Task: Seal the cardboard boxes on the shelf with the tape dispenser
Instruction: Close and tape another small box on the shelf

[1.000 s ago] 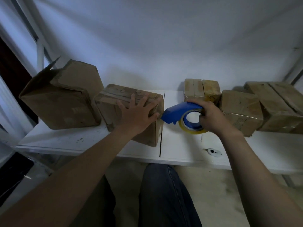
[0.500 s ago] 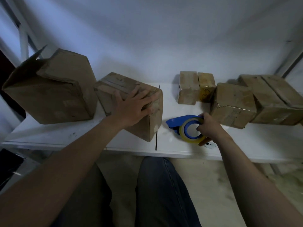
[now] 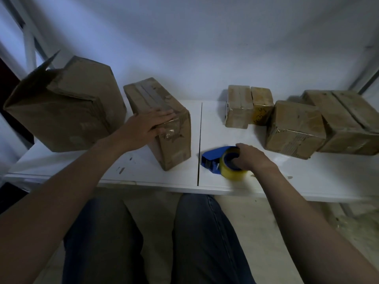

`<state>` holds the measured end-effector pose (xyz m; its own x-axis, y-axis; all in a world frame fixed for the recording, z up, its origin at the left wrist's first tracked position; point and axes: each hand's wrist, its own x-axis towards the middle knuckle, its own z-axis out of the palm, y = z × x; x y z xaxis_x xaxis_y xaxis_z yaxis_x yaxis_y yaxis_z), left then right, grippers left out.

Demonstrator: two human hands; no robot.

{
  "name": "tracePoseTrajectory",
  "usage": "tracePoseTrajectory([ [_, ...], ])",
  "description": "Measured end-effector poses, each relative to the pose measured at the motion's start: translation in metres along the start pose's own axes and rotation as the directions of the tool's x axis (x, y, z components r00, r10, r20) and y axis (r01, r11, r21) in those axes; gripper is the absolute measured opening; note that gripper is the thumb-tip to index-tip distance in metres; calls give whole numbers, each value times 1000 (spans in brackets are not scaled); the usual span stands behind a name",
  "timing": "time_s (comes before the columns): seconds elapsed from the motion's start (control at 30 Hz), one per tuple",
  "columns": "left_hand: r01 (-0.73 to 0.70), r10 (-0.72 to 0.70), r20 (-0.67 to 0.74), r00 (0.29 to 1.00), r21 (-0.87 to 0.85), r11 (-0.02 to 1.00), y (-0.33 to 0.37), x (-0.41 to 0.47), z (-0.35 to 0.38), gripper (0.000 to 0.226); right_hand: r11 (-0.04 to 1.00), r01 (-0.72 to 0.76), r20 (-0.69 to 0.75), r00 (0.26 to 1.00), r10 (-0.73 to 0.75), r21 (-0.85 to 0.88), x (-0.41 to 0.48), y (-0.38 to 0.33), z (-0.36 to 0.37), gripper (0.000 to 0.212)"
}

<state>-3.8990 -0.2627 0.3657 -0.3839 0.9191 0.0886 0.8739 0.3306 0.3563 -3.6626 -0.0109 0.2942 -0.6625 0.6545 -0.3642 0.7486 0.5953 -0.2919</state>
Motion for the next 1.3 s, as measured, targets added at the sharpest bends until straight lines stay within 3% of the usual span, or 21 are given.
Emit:
tracePoseTrajectory([
  [0.13,-18,16,-82,997,-20,1000,-17,-10,-4,56,997,19,-3,1000,-20,-78,-8,-25,-7,71],
  [0.3,-36,37,-137,990,8,999,-40,-21,-7,54,963,254,-131,956,-264,-88,-21,-73,-21,65],
  [0.47,-59,57,-103,993,-14,998,-39,-21,-13,52,805,589,-321,751,-576,-67,-15,-134,-24,55],
  [0.6,-60,60,-58,997,-8,998,-39,-18,-19,53,634,763,-304,579,-757,-126,-4,-180,-24,48],
  [0.7,-50,49,-51,998,-18,999,-45,-18,-21,51,656,746,-267,613,-744,-114,9,-194,-15,54],
  [0.8,-47,46,-24,999,-35,998,-53,-16,-25,51,689,715,-326,627,-708,-121,16,-195,-5,55],
  [1.0,24,-36,-58,998,-200,980,-58,-14,-23,43,675,721,-446,559,-699,-154,21,-201,3,60],
  [1.1,40,-76,-168,983,-205,978,-54,-10,-14,40,668,710,-488,512,-707,-222,28,-197,6,60],
  [1.3,-6,-44,-232,972,-211,978,-60,-6,-13,35,605,756,-525,418,-741,-252,38,-193,9,60],
])
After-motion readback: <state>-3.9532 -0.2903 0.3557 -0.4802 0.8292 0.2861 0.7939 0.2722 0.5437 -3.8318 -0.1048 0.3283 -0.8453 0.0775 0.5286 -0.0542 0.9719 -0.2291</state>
